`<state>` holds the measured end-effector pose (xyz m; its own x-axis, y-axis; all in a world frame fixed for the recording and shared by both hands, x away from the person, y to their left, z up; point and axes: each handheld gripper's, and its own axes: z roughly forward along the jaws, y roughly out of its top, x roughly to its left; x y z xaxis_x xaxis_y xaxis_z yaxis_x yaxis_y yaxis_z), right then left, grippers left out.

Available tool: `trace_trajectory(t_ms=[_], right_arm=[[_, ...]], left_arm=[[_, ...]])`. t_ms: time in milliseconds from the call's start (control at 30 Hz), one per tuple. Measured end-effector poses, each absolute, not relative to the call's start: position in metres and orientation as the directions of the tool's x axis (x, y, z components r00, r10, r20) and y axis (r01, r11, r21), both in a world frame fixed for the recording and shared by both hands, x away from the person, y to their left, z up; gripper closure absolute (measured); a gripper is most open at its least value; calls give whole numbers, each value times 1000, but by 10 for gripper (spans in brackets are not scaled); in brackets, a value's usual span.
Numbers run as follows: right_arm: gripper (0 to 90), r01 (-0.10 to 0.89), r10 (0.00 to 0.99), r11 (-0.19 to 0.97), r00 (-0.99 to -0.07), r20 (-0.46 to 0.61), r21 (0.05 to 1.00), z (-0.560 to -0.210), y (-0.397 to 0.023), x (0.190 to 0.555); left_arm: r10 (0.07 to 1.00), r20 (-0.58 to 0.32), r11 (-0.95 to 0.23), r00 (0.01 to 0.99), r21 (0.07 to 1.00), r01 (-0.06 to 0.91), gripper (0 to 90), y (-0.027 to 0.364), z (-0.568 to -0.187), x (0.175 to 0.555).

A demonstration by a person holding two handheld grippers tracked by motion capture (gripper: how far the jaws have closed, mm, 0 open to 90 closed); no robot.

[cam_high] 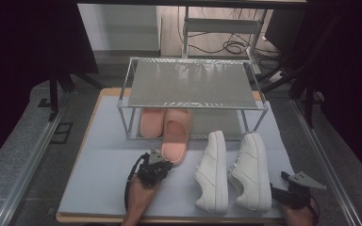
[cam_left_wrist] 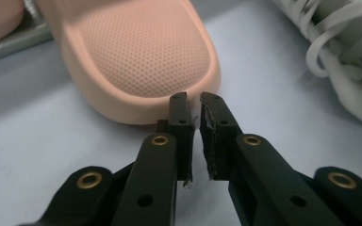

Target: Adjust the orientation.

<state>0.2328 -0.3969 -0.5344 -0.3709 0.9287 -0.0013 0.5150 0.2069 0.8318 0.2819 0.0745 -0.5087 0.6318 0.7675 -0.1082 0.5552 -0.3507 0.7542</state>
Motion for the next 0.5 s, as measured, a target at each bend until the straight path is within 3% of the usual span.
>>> trace_trajectory(t_ms=[500], right_arm=[[194,515,929,207,-371,-2,832,-534,-397,233]], left_arm=[[784,-82,-343,615,769,540,842,68,-501,296]])
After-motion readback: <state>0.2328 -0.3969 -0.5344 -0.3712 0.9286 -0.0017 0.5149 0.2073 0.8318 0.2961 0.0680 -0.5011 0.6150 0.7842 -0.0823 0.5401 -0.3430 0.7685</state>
